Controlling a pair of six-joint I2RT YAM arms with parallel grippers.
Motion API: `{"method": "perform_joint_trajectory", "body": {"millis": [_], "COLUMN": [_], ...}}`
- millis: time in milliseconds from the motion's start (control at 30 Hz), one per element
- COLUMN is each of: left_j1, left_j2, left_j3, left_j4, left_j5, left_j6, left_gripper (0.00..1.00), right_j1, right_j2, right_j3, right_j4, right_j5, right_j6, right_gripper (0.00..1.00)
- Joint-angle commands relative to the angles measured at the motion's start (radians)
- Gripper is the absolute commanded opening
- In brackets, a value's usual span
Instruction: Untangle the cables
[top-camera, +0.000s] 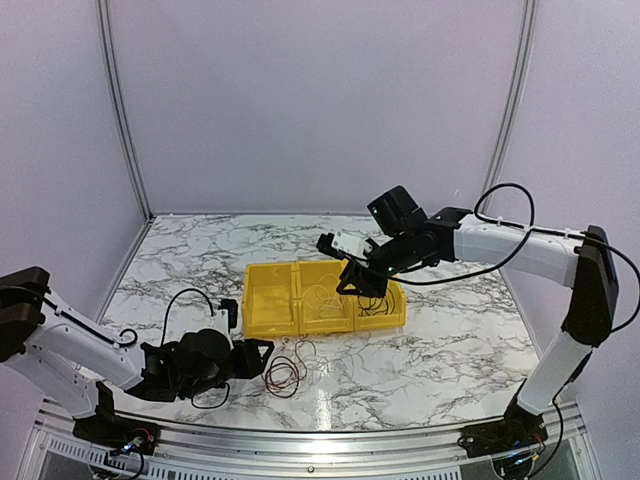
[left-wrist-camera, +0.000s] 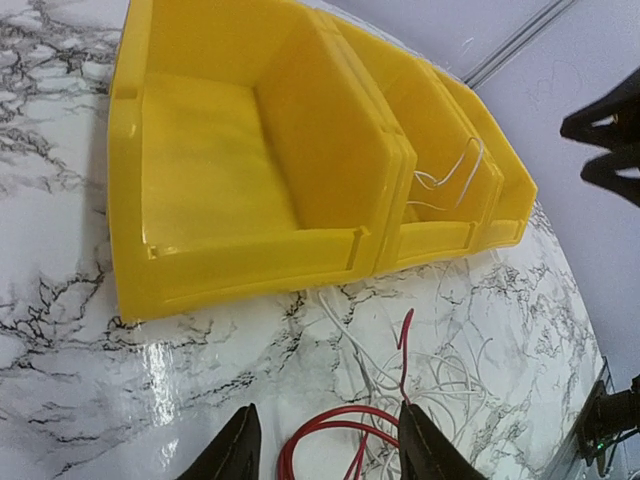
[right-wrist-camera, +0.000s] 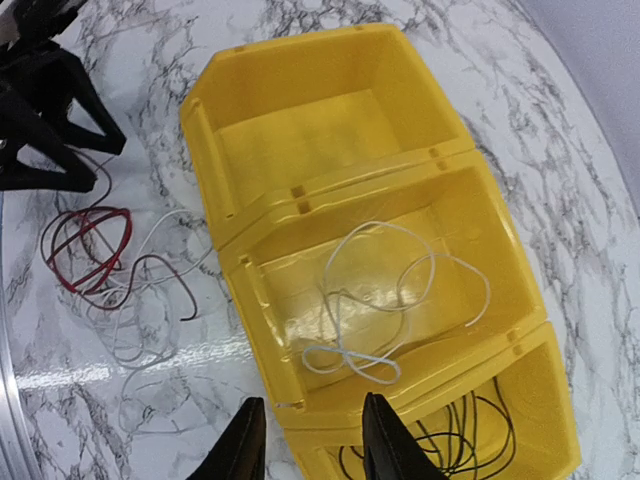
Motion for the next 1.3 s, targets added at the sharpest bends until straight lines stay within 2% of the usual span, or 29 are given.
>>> {"method": "perform_joint_trajectory", "body": {"millis": [0,100,467,767,1000,1067,1267], "left_j1": [0.01,0.01,0.074,0.101,0.103,0.103,0.103], "left_j2": [0.047,0.094,0.238,0.35,0.358,0.344,0.292], "left_j3": [0.042,0.09,0.167,0.255,0.285,0.281,0.257], "left_j4": [-0.06,-0.06,-0.044,0.009,0.023,0.024,0.024], "left_j5": [0.07,0.086,0.135,0.196,0.201,0.197,0.168], "left_j6": [-0.166,-0.178,-0.366,-0.32,-0.274,-0.262,-0.278], "left_gripper": [0.49,0.51,0.45,0.34,0.22,0.21,0.28], "right_j1": [0.036,0.044,0.046,0.046,0.045,0.045,0.046], "right_j2": [-0.014,-0.012,-0.033,-0.035,-0.041,-0.044,-0.045], "right_j3": [-0.124,-0.192,-0.271,-0.277,-0.278,-0.278,-0.277], "right_j4": [0.108,0.152,0.199,0.193,0.19,0.188,0.185], "right_j5": [-0.181,-0.28,-0.283,-0.253,-0.247,-0.245,-0.244], "right_j6": [-0.024,-0.056,-0.082,-0.111,-0.122,-0.124,-0.127], "right_gripper": [0.33,0.33,0.32,0.32,0.3,0.3,0.3]}}
